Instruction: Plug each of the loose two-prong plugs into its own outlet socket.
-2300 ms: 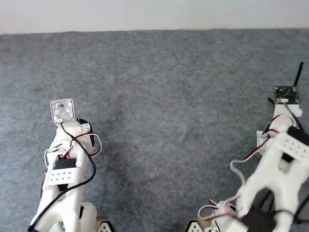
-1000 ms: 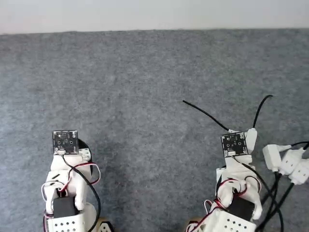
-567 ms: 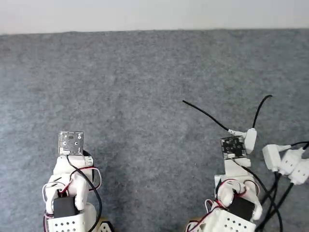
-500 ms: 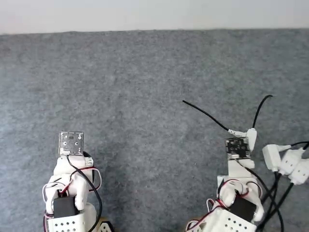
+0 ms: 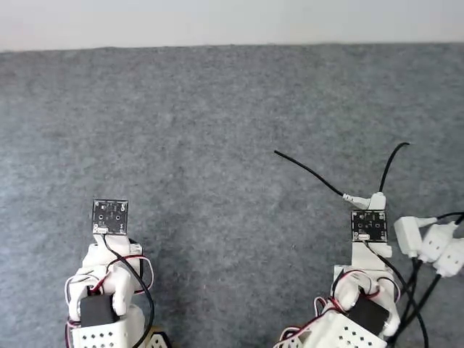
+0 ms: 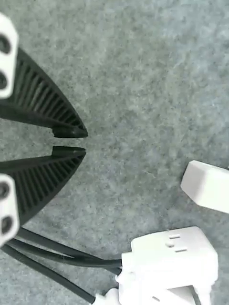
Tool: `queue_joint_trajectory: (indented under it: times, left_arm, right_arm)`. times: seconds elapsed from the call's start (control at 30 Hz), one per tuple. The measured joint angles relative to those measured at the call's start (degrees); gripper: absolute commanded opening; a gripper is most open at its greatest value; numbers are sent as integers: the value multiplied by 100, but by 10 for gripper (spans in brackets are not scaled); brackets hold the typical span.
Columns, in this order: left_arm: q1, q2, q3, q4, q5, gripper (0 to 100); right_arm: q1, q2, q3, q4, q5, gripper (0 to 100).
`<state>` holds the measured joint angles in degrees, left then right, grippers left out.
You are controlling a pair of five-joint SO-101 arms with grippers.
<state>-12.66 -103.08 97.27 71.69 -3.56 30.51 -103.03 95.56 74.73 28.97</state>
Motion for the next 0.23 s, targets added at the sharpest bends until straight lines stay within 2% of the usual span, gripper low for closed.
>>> queue_joint_trajectory:
  times: [0.23]
  left_arm:
    - [0, 0, 0, 0, 0, 14]
  right_arm:
    - [0, 0, 0, 0, 0, 32]
